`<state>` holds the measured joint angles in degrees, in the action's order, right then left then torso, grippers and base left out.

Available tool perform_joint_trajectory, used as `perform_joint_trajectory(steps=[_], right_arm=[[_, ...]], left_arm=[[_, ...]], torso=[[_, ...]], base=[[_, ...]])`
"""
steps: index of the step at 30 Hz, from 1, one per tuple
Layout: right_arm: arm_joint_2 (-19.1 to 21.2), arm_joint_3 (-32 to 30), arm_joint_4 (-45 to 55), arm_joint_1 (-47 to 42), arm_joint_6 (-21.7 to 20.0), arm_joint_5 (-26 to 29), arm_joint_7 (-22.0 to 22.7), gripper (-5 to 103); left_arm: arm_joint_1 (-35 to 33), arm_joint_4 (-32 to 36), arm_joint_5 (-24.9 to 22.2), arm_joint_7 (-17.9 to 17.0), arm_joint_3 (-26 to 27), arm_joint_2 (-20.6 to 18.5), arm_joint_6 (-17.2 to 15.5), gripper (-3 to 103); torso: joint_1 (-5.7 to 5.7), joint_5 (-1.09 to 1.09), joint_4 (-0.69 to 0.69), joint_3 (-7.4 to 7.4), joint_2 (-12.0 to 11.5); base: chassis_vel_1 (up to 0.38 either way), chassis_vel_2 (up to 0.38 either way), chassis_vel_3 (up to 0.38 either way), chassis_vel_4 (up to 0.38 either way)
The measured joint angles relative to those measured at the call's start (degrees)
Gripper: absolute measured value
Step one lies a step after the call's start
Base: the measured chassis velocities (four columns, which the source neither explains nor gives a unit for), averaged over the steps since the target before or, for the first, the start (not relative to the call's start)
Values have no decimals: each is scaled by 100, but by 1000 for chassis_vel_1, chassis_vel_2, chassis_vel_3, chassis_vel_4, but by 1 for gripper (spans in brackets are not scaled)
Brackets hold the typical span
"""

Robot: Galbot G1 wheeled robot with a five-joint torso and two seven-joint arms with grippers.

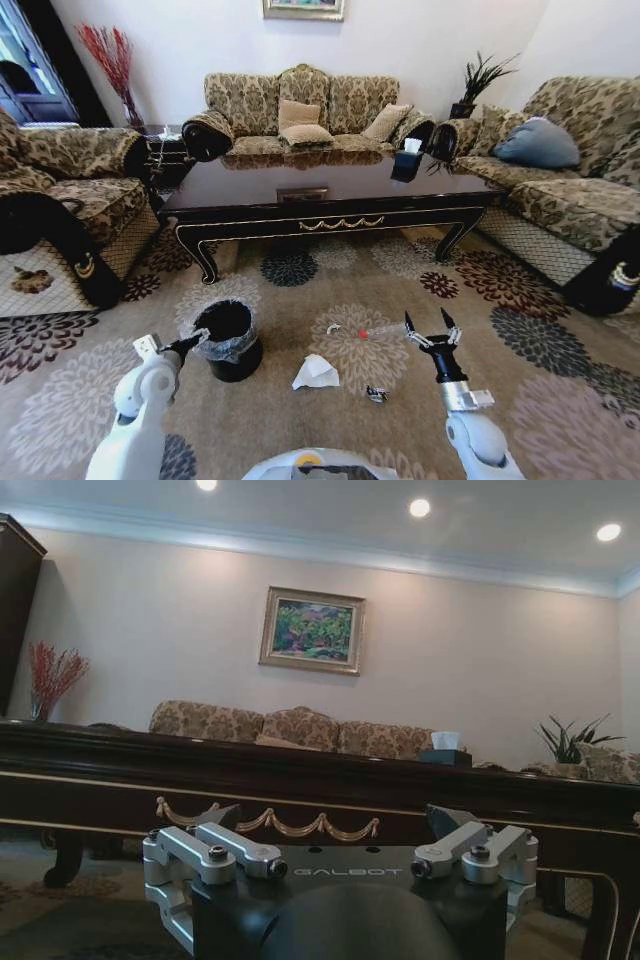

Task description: Move to the front of the table and pick up the trash from the floor, then place it into the trash bin.

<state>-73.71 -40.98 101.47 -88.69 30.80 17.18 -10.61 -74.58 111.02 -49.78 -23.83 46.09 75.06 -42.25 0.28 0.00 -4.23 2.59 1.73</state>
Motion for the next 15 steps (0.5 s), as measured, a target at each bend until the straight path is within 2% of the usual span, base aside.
perform_joint_trajectory(steps=[6, 9, 15], right_arm=[[-16, 72, -64, 24, 1, -105, 0, 100], [-49, 124, -138, 36, 1, -203, 0, 100], [-76, 142, -202, 40, 4, -259, -1, 100]], left_arm=[[162, -280, -310, -53, -44, 28, 18, 100], [317, -489, -638, -258, -81, 59, 15, 100], [491, -710, -828, -350, -114, 52, 15, 100]], torso=[[0, -1, 0, 0, 0], [0, -1, 0, 0, 0], [0, -1, 0, 0, 0]], base=[[0, 0, 0, 0], [0, 0, 0, 0], [0, 0, 0, 0]])
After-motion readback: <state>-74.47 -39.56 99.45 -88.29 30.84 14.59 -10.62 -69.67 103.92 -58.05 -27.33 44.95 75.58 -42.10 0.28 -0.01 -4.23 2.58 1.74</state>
